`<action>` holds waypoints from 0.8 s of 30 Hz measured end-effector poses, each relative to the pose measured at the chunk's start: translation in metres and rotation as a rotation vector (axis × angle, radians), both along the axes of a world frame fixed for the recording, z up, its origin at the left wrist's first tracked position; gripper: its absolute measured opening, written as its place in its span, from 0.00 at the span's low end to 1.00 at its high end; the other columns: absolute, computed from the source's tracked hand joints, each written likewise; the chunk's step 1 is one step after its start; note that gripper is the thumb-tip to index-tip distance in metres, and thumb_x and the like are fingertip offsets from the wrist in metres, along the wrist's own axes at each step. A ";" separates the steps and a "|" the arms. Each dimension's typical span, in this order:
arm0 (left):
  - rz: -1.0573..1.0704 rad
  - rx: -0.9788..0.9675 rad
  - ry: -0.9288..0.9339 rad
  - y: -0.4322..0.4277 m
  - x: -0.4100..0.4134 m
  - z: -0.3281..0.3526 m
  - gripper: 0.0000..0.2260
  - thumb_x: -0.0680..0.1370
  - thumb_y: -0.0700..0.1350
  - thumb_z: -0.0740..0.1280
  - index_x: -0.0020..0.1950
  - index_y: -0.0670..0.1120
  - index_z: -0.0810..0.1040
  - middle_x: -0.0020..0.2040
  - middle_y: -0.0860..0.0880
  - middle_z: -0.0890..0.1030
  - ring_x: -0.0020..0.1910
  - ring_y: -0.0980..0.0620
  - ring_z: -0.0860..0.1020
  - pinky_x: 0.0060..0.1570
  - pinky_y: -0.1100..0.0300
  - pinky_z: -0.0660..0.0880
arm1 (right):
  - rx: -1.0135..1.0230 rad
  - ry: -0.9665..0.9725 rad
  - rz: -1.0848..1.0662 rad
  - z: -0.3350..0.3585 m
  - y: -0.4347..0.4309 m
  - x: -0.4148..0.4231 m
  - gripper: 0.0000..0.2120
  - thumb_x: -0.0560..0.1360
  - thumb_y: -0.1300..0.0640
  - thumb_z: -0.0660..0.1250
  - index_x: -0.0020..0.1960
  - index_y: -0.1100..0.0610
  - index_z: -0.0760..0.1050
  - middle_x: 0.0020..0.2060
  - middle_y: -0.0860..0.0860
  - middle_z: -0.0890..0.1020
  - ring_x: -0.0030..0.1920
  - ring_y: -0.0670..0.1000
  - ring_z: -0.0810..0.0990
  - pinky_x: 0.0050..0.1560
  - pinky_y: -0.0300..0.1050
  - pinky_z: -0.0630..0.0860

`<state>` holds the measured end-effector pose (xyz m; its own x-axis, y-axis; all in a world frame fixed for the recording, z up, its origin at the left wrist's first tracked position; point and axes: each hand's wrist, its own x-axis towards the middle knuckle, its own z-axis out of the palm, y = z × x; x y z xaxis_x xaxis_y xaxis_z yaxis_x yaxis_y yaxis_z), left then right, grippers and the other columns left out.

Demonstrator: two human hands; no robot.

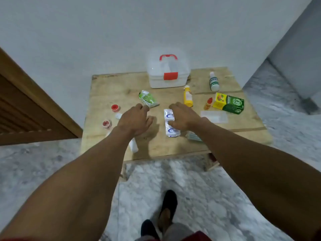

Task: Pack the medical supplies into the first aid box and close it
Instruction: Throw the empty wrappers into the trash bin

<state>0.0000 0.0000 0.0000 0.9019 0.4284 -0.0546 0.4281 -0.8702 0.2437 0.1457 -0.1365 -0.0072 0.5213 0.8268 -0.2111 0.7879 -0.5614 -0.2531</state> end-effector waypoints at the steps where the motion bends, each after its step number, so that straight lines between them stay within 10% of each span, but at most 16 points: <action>1: 0.014 -0.006 0.022 0.002 0.004 -0.003 0.19 0.81 0.51 0.60 0.68 0.42 0.73 0.62 0.41 0.75 0.60 0.39 0.76 0.50 0.50 0.72 | -0.048 0.008 0.016 -0.006 0.003 0.001 0.24 0.73 0.54 0.69 0.64 0.63 0.69 0.60 0.60 0.73 0.60 0.63 0.74 0.57 0.52 0.71; 16: 0.118 -0.130 0.103 0.067 0.091 -0.042 0.18 0.82 0.50 0.59 0.67 0.39 0.71 0.63 0.38 0.73 0.60 0.36 0.73 0.53 0.46 0.71 | -0.149 0.044 -0.004 -0.070 0.040 0.049 0.24 0.70 0.52 0.71 0.61 0.62 0.71 0.64 0.60 0.73 0.61 0.61 0.75 0.58 0.52 0.75; 24: 0.018 -0.214 0.209 0.091 0.120 -0.064 0.34 0.76 0.60 0.68 0.73 0.40 0.65 0.70 0.39 0.66 0.67 0.39 0.65 0.63 0.47 0.68 | -0.198 0.031 -0.057 -0.068 0.071 0.071 0.28 0.71 0.49 0.71 0.67 0.61 0.71 0.67 0.60 0.71 0.66 0.60 0.71 0.65 0.52 0.70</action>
